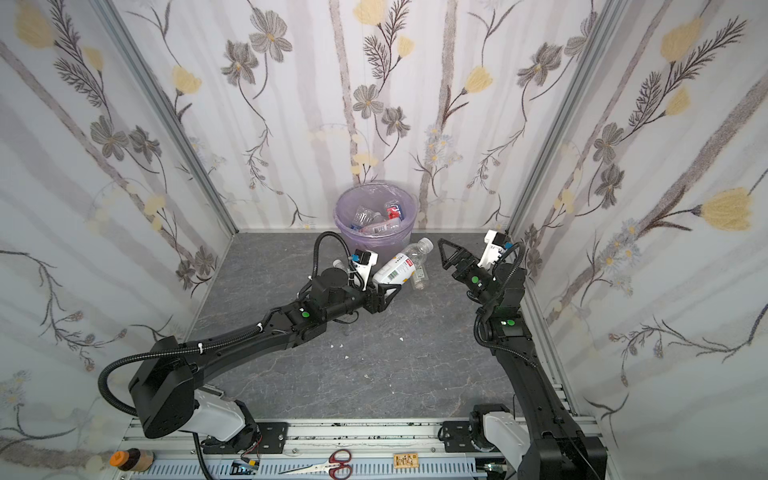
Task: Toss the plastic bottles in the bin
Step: 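Lift the yellow-V bottle with the left gripper while the right gripper approaches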
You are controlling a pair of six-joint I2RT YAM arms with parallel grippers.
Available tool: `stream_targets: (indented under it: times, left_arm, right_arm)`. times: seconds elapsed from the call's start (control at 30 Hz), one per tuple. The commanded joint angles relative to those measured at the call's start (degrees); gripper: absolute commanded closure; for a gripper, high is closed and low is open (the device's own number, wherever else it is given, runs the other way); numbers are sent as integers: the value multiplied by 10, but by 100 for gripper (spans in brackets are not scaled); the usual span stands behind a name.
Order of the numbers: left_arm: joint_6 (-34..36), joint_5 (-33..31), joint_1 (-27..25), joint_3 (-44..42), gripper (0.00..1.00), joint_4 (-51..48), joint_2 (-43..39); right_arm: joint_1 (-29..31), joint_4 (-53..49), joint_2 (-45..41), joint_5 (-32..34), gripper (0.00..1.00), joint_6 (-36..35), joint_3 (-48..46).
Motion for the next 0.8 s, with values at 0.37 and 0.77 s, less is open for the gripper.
stream_targets:
  times: [0.37,0.77]
  left_arm:
    - [-4,16,-8,1,34,47,-36]
    - [-1,15,-9,-2,34,51,-44]
  right_arm:
    - [46,61,63,-11,15,42,50]
    - [64,83,97,-16,33,56,69]
